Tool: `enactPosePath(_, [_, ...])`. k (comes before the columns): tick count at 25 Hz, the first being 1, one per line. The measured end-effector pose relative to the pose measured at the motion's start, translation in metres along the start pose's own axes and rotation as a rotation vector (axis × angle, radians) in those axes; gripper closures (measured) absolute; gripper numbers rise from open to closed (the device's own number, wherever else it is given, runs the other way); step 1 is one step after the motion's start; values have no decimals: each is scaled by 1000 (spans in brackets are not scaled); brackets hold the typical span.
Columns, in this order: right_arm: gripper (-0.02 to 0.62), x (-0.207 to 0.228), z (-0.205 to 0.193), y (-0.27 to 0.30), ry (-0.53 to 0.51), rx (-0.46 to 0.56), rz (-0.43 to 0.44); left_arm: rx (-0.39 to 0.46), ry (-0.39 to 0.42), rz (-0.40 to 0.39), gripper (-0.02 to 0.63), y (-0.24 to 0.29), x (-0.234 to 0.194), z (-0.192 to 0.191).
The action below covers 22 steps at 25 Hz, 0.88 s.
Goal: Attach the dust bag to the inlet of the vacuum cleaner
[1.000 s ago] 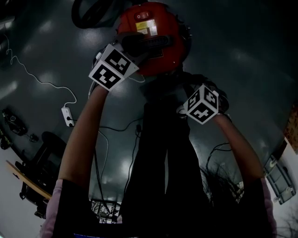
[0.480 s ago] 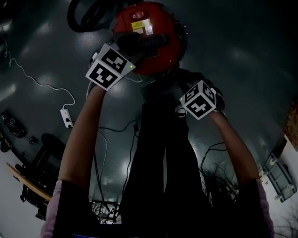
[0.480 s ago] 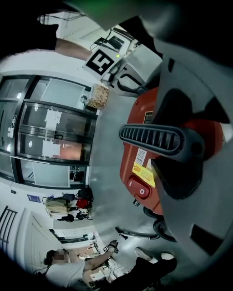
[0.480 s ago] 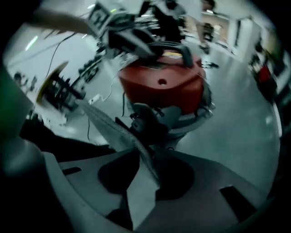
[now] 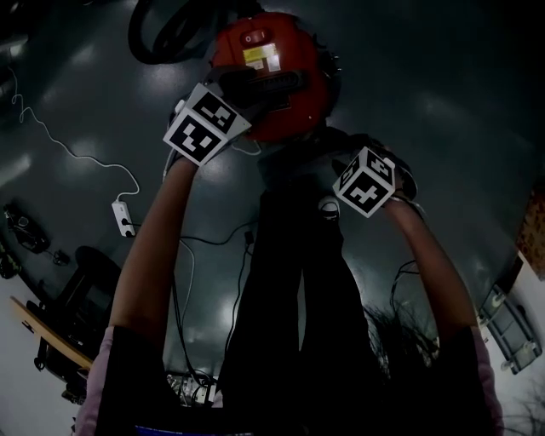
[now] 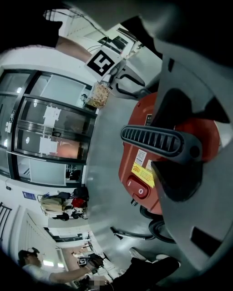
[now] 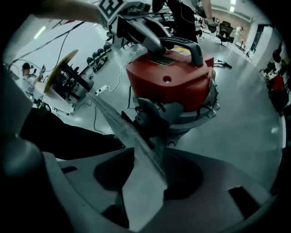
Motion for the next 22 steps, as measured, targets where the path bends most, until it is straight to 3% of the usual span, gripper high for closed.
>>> enactPosePath(3, [419, -1, -6, -8, 67, 12, 31, 35, -31, 17, 394, -11, 0, 7])
enactPosePath(8, [419, -10, -6, -34, 203, 128, 44, 146, -200, 68, 396, -49, 7, 16])
enactPosePath(15, [420, -40, 6, -83, 274, 307, 28, 180, -376, 49, 401, -97, 70, 15])
enactPosePath(22, [525, -90, 6, -154, 398, 517, 23, 250, -509, 53, 517, -162, 142, 49])
Point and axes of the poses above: the fingertips, and each gripper's own axes: y forward along the fingers, x to its right, z out of its top, the point moved 3 cm from there along -y, backward along the fingers, and after that the axes turned 7 degrees about z, right-handed, at the moved point
